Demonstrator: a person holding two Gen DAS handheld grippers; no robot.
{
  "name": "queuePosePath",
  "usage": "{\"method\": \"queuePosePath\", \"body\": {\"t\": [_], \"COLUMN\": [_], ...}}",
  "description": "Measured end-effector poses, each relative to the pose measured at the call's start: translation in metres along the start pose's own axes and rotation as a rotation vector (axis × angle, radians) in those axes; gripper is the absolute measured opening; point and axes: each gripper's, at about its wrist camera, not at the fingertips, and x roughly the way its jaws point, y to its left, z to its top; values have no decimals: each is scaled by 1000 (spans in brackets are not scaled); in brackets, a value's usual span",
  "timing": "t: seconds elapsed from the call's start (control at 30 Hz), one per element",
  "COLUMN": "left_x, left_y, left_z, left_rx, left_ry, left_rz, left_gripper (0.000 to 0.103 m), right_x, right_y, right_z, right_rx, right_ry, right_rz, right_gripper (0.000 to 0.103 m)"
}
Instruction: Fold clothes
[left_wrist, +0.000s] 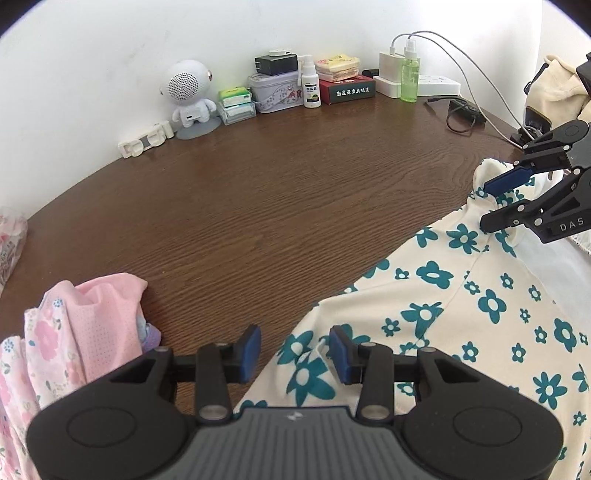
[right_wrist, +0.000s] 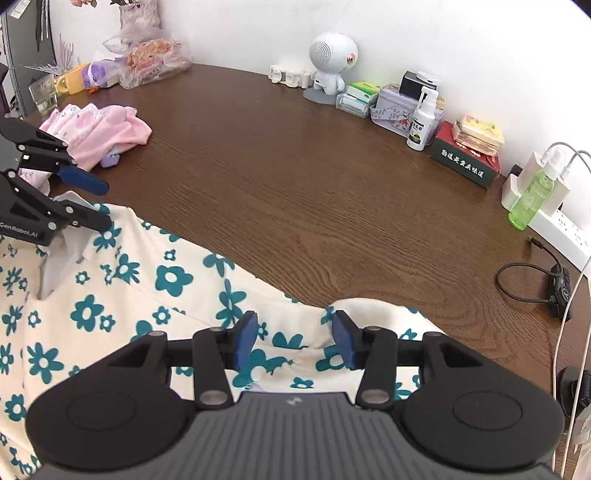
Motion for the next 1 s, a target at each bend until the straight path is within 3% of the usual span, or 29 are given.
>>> {"method": "queuePosePath", "body": {"t": [0.03, 0.07, 0.13, 0.17, 0.23, 0.37, 0.53, 0.57, 0.67, 0.83, 1.0], "left_x": [1, 2, 2, 1, 2, -1, -42, -49, -60, -63, -74], "left_y": [1, 1, 2, 3, 4, 12, 27, 30, 32, 24, 21], "left_z": [-1, -3, -5, -6, -6, -8, -25, -29, -38, -48, -52], "left_rx": [1, 2, 0, -2, -13, -61, -89, -95, -79, -20, -5], "left_ry": [2, 3, -1, -6, -13, -16, -83, -81, -66, -50, -94], "left_rz": [0, 0, 7, 11, 17, 9, 6, -9, -39, -54, -136], "left_gripper": [16, 3, 3, 3, 4, 25, 46, 50, 53, 59, 59], "right_x": [2, 4, 8, 10, 11, 10, -30, -40, -54, -41, -16], "right_y": [-2, -4, -7, -9, -18, -16, -11, -8, 8, 36, 56], "right_z": [-1, -2, -3, -4, -7, -12, -23, -26, -36, -39, -30], "right_rx": [10, 20, 40, 50, 102, 111, 157, 153, 105, 22, -10], "right_ry": [5, 9, 19, 23, 26, 11, -68, -83, -74, -32, -19], "right_rz": [-8, -15, -30, -38, -21, -33, 52, 68, 97, 112, 102], "right_gripper": [42, 27, 8, 5, 5, 6, 14, 19, 33, 37, 37]}}
